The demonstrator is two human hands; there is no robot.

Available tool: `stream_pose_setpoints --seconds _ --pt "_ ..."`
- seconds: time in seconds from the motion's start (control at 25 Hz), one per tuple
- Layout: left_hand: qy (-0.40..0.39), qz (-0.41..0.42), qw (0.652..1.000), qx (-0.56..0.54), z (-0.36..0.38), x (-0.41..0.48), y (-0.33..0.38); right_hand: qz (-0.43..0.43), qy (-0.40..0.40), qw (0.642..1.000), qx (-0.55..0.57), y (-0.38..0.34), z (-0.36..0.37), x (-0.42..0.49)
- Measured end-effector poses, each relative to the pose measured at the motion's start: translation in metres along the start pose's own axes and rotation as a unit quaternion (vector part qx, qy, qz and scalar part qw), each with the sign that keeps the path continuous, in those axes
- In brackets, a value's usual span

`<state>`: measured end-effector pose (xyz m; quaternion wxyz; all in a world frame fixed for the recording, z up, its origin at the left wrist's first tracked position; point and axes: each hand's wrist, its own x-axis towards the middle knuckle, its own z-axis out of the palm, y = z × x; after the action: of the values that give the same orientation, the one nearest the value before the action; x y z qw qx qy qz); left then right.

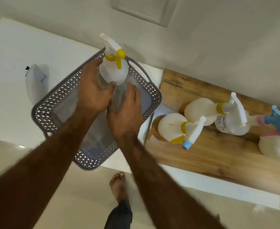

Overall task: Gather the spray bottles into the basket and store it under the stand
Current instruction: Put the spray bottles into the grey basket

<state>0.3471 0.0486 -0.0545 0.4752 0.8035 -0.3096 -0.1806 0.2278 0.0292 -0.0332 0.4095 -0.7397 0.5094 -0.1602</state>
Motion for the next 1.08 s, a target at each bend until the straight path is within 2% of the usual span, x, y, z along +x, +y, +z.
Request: stream_pose_setpoints --seconds 0.08,0.16,0.24,0.32,0.4,0.48,0.56,0.64,0.76,0.84,0.96,1.08 --pt "0.046 0.002 0.998 0.053 0.005 -0.051 0.017 -0.034 0.043 0.998 -0.003 0.017 -0.022 -0.042" --pt "0.01 0.051 0.995 0.086 0.017 -0.097 0.035 -0.063 0.075 0.995 -0.005 0.042 -0.046 -0.08" --pt "-0.103 0.086 0.989 0.066 0.034 -0.121 0.05 -0.029 0.104 0.994 0.001 0.067 -0.072 -0.11" --pt "-0.242 0.082 0.967 0.017 0.054 -0.125 0.065 0.082 0.145 0.985 0.039 0.092 -0.099 -0.121" --pt "-0.35 0.06 0.935 -0.011 0.074 -0.116 0.076 0.185 0.145 0.971 0.047 0.113 -0.118 -0.109" --pt "-0.41 0.059 0.91 0.023 0.097 -0.104 0.08 0.2 0.106 0.974 0.022 0.129 -0.122 -0.087" --pt "-0.425 0.048 0.901 0.067 0.111 -0.093 0.082 0.166 0.082 0.983 0.015 0.13 -0.122 -0.064" --pt "-0.378 0.042 0.921 0.081 0.113 -0.094 0.087 0.148 0.07 0.986 0.005 0.127 -0.126 -0.049" --pt "-0.255 0.054 0.963 0.061 0.102 -0.116 0.105 0.088 0.077 0.993 -0.033 0.113 -0.14 -0.051" --pt "-0.164 0.024 0.984 0.068 0.088 -0.134 0.115 0.057 0.075 0.995 0.022 0.089 -0.145 -0.061" --pt "-0.031 -0.049 0.995 0.086 0.054 -0.139 0.122 0.031 0.056 0.994 0.093 0.045 -0.13 -0.065" --pt "0.065 -0.13 0.986 0.086 0.012 -0.125 0.104 -0.052 -0.031 0.998 0.019 0.011 -0.094 -0.052"
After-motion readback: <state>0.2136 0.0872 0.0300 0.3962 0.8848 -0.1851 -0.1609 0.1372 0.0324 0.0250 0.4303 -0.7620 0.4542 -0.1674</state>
